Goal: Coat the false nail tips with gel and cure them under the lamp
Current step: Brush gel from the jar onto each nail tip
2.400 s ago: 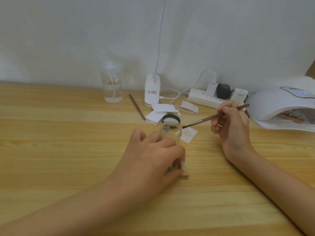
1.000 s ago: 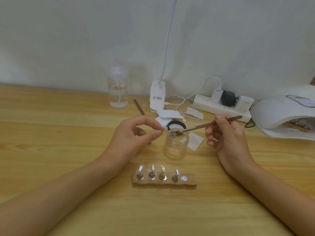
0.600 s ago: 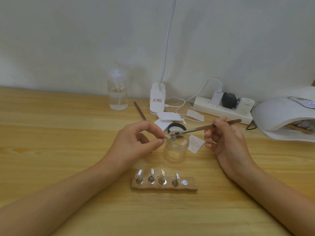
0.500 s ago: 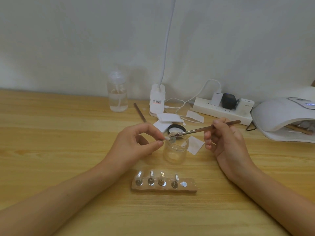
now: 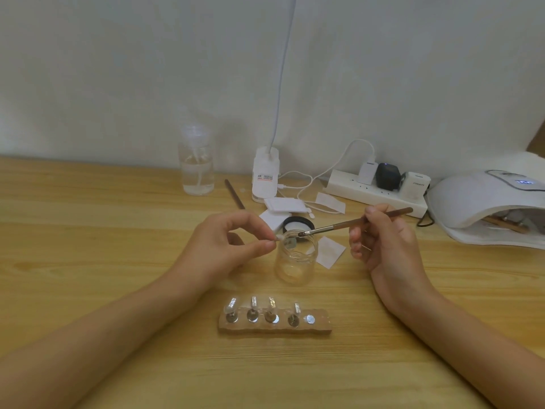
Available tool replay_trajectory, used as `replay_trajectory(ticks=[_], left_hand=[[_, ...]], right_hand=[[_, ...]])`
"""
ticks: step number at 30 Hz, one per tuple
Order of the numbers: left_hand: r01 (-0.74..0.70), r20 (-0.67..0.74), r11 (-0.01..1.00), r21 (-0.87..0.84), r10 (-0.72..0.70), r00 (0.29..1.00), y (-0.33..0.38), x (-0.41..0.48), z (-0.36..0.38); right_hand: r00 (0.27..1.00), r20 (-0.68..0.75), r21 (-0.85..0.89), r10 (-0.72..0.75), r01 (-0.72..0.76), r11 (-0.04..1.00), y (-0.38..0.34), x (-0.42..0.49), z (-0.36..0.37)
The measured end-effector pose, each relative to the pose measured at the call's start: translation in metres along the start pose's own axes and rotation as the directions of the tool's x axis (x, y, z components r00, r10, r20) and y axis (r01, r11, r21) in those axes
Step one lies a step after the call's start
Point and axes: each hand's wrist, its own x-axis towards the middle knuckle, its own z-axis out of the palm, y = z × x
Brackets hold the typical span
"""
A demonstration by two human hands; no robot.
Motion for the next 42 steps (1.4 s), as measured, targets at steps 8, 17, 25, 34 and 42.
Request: replay_trajectory(ticks=[8, 17, 25, 34, 42], left_hand=[[-0.089, -0.024, 0.996, -0.001, 0.089, 0.996, -0.008, 0.001, 0.002], [-0.097, -0.003, 0.995, -0.002, 0.097, 0.995, -0.007, 0.001, 0.002], [-0.109, -0.003, 0.994, -0.001, 0.109, 0.994, -0.007, 0.001, 0.002], [-0.153, -0.027, 0.988, 0.022, 0.154, 0.988, -0.008, 0.0, 0.002], [-0.164, -0.032, 0.986, 0.025, 0.165, 0.986, -0.009, 0.0, 0.002]], right_hand=[[0.981, -0.155, -0.02, -0.12, 0.119, 0.993, -0.003, 0.001, -0.005], [0.996, 0.07, 0.032, -0.056, 0.054, 0.998, 0.0, -0.002, 0.002], [0.984, 0.175, -0.03, -0.031, 0.037, 0.999, 0.003, -0.002, 0.004], [0.982, 0.173, -0.023, -0.081, 0.087, 0.996, 0.003, -0.002, 0.003], [0.978, 0.177, -0.02, -0.113, 0.118, 0.993, 0.003, -0.001, 0.002]])
